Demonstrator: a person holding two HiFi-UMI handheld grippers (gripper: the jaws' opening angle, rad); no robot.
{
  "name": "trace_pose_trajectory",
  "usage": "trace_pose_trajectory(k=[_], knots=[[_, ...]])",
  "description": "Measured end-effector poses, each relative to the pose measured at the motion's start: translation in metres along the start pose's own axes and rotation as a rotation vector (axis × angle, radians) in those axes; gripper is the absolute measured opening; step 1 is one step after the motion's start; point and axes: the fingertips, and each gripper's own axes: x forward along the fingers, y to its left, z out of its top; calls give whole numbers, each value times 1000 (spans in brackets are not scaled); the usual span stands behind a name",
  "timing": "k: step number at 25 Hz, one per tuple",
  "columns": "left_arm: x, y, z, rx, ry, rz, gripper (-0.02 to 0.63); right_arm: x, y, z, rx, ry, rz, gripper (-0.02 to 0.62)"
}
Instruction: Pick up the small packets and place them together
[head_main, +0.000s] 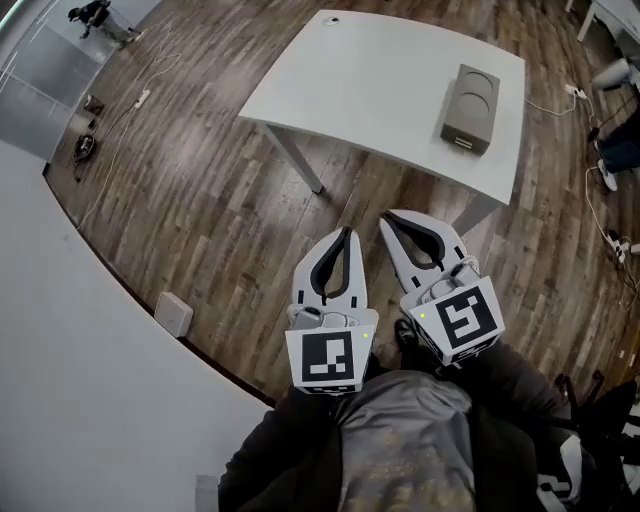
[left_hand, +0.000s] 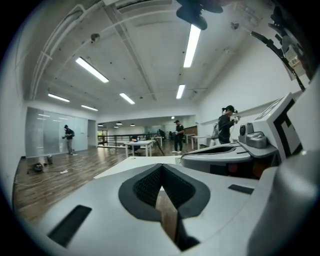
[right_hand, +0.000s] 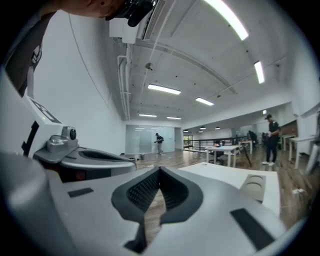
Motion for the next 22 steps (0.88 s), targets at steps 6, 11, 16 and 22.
trace_pose_trajectory(k=[6,11,16,22], knots=[[51,-37,10,25,-27,-307,0,-14,-46,-10,13,25,-282,5],[69,-69,15,48,-43,-506,0,-35,-71,-15,32,35,-477,5],[77,-90,20,60,-65,-647,1,-46,-86,-14,37,30,-611,5],[81,-84,16,78,-61,-723,1,-52,-95,-15,60,11,-733,5]])
